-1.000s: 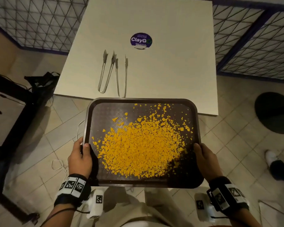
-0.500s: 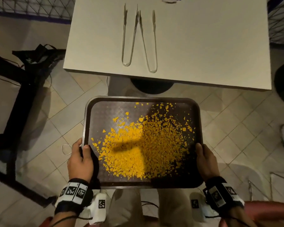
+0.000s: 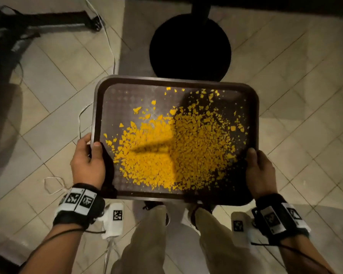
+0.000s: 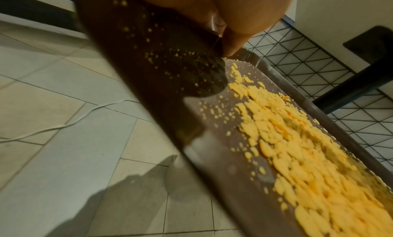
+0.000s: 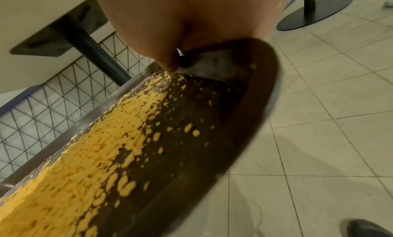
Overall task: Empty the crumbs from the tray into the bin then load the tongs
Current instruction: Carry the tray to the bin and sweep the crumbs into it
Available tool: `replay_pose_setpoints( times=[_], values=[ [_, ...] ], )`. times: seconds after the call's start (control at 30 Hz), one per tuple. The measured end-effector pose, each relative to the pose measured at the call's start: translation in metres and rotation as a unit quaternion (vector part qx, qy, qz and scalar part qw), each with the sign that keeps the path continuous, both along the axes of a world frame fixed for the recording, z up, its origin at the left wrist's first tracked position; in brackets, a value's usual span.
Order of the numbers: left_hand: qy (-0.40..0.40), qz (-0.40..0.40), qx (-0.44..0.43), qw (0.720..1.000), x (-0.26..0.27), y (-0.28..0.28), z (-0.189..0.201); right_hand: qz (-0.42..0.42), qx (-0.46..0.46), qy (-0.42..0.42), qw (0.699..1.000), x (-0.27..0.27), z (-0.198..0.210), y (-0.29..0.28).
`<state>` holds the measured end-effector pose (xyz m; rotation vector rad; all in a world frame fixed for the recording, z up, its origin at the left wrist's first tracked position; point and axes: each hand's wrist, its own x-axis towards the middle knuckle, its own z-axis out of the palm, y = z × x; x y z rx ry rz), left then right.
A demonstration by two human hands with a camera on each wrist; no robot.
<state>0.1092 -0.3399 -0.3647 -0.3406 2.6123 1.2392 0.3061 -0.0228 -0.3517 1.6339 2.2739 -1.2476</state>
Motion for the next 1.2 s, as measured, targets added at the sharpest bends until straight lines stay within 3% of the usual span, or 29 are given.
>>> replay_pose_setpoints(
  times=[0.27,0.5,0.7,0.8,1.0,1.2],
  values=[
    [0.031,-0.035,0.015,0.999,-0.032,0.032,-0.09,-0.012,0.028,0.028,0.999,-0.013,-0.083,0.035],
    [0.049,-0.046,0.007,0.998,-0.037,0.052,-0.12,-0.043,0.006,0.062,0.997,-0.016,-0.115,0.047],
    [0.068,-0.078,0.018,0.994,-0.034,0.063,-0.109,-0.07,-0.011,0.109,0.991,0.001,-0.099,0.051],
    [0.061,-0.098,0.025,0.993,-0.03,0.071,-0.087,-0.1,-0.011,0.123,0.987,0.019,-0.078,0.052],
    [0.053,-0.154,0.006,0.987,-0.023,0.079,-0.033,-0.167,-0.114,0.166,0.965,0.043,-0.024,0.046],
    [0.014,-0.202,0.007,0.979,-0.014,0.077,-0.012,-0.191,-0.101,0.181,0.959,0.057,-0.006,0.041]
  ],
)
